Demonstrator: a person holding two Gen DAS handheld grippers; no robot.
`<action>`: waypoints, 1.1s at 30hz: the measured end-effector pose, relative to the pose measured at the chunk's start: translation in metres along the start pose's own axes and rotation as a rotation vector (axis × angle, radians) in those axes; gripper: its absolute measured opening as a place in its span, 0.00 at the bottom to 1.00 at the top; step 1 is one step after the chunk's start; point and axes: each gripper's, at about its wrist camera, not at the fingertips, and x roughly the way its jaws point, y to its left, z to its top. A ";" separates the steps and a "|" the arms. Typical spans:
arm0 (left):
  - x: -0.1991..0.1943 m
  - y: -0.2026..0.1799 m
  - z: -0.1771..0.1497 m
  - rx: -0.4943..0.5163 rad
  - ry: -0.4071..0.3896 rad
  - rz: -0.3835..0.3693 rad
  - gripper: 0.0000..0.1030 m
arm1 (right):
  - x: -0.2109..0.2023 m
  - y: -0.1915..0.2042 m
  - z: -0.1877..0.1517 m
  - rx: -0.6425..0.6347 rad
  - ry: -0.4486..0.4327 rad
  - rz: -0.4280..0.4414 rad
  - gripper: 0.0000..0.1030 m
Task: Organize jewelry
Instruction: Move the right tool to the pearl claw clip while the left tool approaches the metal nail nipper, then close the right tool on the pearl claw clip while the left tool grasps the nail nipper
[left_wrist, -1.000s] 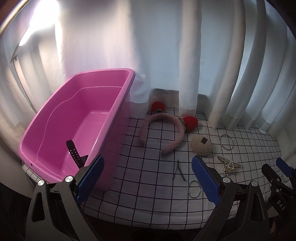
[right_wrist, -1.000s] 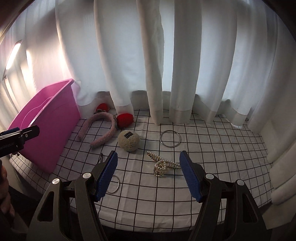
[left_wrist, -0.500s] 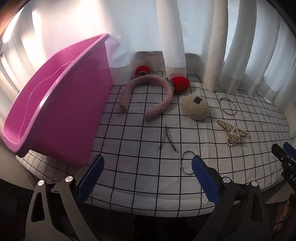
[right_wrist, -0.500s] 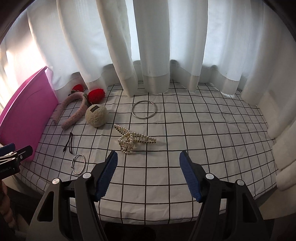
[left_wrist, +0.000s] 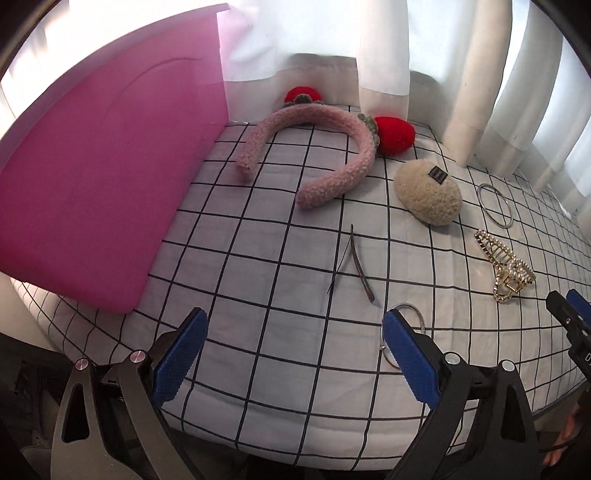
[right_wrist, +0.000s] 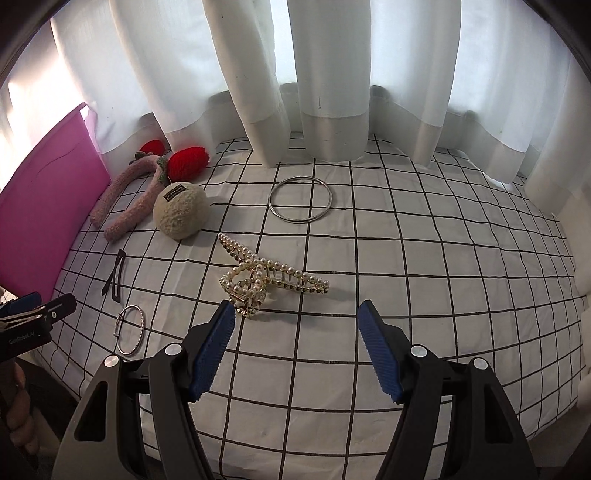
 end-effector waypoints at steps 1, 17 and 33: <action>0.004 -0.002 0.004 0.001 -0.001 -0.003 0.91 | 0.005 0.000 0.002 -0.002 0.006 0.004 0.64; 0.045 -0.014 0.025 0.002 0.035 -0.025 0.91 | 0.044 0.021 0.025 -0.134 0.048 0.042 0.64; 0.080 -0.023 0.037 -0.019 0.063 -0.022 0.95 | 0.079 0.021 0.025 -0.154 0.113 0.014 0.69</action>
